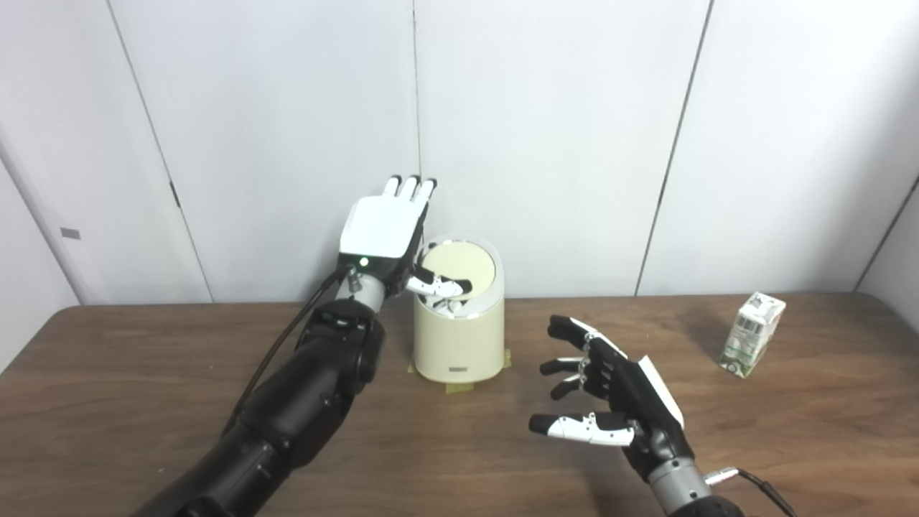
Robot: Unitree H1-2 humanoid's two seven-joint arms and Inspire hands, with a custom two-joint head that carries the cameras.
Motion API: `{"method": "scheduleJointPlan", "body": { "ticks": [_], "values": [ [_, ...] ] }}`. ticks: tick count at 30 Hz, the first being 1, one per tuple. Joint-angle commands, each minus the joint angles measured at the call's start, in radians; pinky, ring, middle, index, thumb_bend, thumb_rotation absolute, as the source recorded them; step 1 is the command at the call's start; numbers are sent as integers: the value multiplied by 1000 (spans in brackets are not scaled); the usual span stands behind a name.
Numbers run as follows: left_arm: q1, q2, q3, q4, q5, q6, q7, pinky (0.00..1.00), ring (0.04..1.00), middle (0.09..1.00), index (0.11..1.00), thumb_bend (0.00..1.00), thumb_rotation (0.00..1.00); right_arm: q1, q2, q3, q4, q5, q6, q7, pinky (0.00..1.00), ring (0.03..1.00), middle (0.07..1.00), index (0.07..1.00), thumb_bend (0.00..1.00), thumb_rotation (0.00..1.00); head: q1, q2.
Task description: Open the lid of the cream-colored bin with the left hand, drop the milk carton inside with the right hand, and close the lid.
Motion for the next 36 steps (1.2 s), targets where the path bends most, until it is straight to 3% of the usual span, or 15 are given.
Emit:
{"method": "scheduleJointPlan", "body": {
  "ticks": [1,10,15,20,25,29,36],
  "values": [
    [10,-9,28,1,-34,-8,12,820,999,1000,1000,1000,220,-41,-1,-2,-10,10,-34,0,497,660,855,841,741,134,1,-1],
    [42,-63,258,-81,-289,-125,82,824,997,1000,1000,955,296,-46,-1,-2,1,8,-40,-2,492,656,852,842,738,143,8,-6],
    [35,-50,313,-124,-340,-138,67,704,916,969,1000,926,322,-47,-8,-2,5,8,-34,3,504,661,854,844,734,140,17,-9],
    [54,-42,382,-195,-447,-130,13,712,875,907,953,942,321,-47,-22,6,3,11,-26,19,511,677,867,856,758,81,15,-8],
    [143,-37,464,-326,-602,-121,-62,756,887,900,922,921,319,-49,-22,6,10,6,-45,16,507,673,865,855,756,80,10,-10],
    [259,-54,537,-428,-754,-178,-86,687,832,840,845,853,249,-53,-20,0,26,1,-57,7,500,665,863,852,758,101,7,-9],
    [430,-58,578,-501,-866,-302,-91,622,733,778,788,830,266,-50,-12,-23,36,-21,-91,-33,528,675,849,843,767,124,3,-20]
  ]
}}
